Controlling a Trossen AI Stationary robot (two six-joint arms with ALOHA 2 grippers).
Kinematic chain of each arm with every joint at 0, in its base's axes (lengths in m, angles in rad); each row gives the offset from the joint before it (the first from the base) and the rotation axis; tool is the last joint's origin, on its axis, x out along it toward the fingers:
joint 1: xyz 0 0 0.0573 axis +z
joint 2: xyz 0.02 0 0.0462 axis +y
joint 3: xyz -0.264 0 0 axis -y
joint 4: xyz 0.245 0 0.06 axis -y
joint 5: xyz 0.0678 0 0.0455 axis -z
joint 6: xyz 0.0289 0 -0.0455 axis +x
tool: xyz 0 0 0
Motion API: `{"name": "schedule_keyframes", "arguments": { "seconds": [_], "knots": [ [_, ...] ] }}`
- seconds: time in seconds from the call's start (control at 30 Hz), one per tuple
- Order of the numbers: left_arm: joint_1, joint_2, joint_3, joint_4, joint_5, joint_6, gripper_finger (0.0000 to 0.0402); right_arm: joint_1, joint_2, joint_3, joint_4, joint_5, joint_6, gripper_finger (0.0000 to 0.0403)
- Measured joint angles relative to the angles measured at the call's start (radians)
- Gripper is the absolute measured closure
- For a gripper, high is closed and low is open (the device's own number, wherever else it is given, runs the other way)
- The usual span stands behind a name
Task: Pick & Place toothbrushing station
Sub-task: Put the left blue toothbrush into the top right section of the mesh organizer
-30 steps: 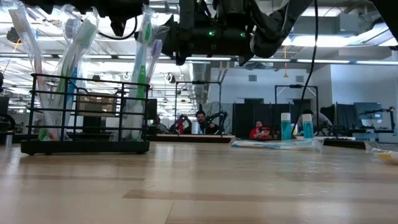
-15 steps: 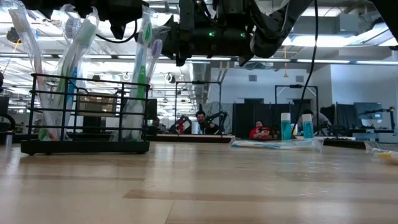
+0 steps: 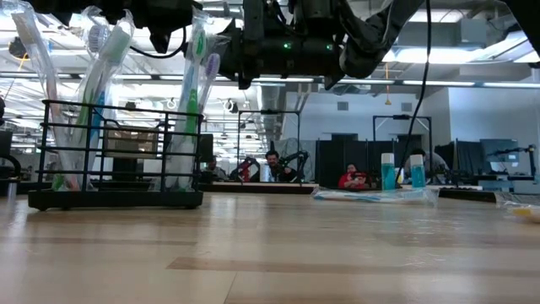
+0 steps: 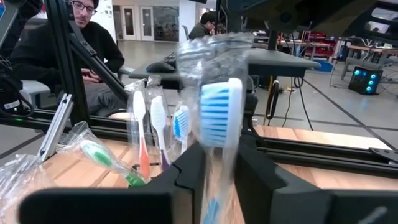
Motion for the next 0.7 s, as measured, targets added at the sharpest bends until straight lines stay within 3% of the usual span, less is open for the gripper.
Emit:
{"name": "schedule_keyframes", "arguments": {
  "seconds": [0.37, 0.7],
  "knots": [
    [0.0, 0.0, 0.0, 0.0, 0.0, 0.0, 0.033, 0.032, 0.0, 0.0, 0.0, 0.001, -0.063, 0.0235],
    [0.0, 0.0, 0.0, 0.0, 0.0, 0.0, 0.033, 0.033, -0.002, 0.038, -0.001, 0.001, -0.069, 0.0214]
  ]
}}
